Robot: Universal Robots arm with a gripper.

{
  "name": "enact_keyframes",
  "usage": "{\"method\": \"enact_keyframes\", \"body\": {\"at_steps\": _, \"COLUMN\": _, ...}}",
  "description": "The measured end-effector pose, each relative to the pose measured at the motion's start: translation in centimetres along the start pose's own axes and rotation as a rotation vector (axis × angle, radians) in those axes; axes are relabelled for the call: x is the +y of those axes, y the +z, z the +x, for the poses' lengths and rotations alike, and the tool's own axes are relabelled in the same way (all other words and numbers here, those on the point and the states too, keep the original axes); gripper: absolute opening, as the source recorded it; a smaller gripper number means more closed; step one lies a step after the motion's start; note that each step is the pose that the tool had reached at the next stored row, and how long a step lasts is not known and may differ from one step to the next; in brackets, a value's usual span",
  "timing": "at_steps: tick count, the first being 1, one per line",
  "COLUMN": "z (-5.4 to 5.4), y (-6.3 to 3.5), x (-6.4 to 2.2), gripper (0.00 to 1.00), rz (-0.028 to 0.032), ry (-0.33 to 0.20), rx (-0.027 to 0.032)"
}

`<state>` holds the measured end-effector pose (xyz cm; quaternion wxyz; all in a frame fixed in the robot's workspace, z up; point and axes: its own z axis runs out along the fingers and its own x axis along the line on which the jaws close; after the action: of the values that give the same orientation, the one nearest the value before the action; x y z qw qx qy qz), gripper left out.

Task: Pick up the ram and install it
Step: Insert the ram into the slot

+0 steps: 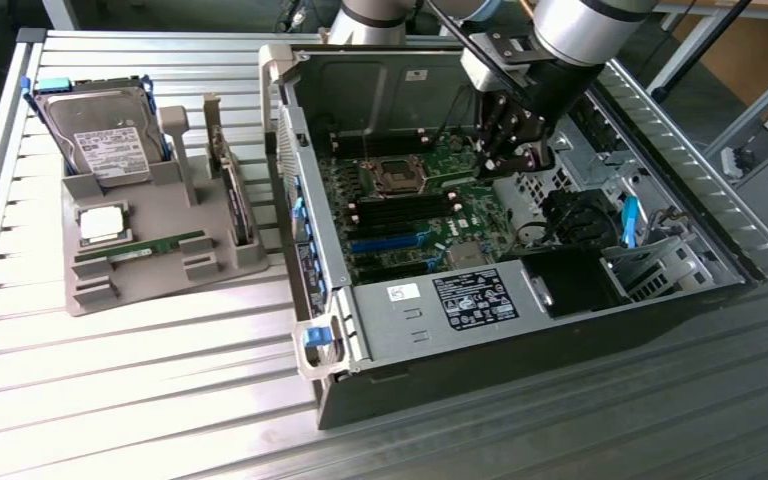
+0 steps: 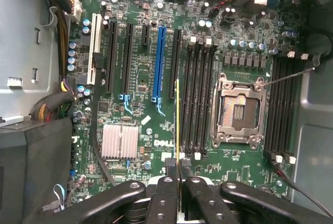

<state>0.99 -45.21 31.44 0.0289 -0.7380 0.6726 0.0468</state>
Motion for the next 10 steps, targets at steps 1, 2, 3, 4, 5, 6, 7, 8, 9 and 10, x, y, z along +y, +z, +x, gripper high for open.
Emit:
{"method": "enact_keyframes", "body": {"at_steps": 1, "z": 0.01, "y": 0.1, "x": 0.0, "gripper": 0.11, "rz": 0.0, "ry": 0.0, "rx": 0.0}}
{"method": "enact_keyframes", "body": {"at_steps": 2, "z": 0.03, "y": 0.24, "x": 0.0, "gripper": 0.11, "rz": 0.0, "ry": 0.0, "rx": -0.0001}}
{"method": "enact_keyframes", "body": {"at_steps": 3, "z": 0.03, "y": 0.3, "x": -0.01, "gripper": 0.11, "rz": 0.0, "ry": 0.0, "rx": 0.0}}
{"method": "enact_keyframes", "body": {"at_steps": 4, "z": 0.05, "y": 0.42, "x": -0.01, "gripper": 0.11, "rz": 0.0, "ry": 0.0, "rx": 0.0001}}
{"method": "enact_keyframes", "body": {"at_steps": 5, "z": 0.05, "y": 0.47, "x": -0.01, "gripper": 0.11, "rz": 0.0, "ry": 0.0, "rx": 0.0}}
{"method": "enact_keyframes", "body": {"at_steps": 6, "z": 0.06, "y": 0.57, "x": -0.01, "gripper": 0.11, "rz": 0.0, "ry": 0.0, "rx": 0.0}}
{"method": "enact_keyframes", "body": {"at_steps": 7, "z": 0.07, "y": 0.66, "x": -0.01, "gripper": 0.11, "rz": 0.0, "ry": 0.0, "rx": 0.0}}
{"method": "enact_keyframes", "body": {"at_steps": 8, "z": 0.08, "y": 0.76, "x": -0.02, "gripper": 0.11, "rz": 0.0, "ry": 0.0, "rx": 0.0}}
{"method": "enact_keyframes", "body": {"at_steps": 9, "z": 0.09, "y": 0.84, "x": -0.02, "gripper": 0.11, "rz": 0.0, "ry": 0.0, "rx": 0.0001}}
{"method": "enact_keyframes", "body": {"at_steps": 10, "z": 0.1, "y": 0.92, "x": -0.02, "gripper": 0.11, "rz": 0.0, "ry": 0.0, "rx": 0.0001}}
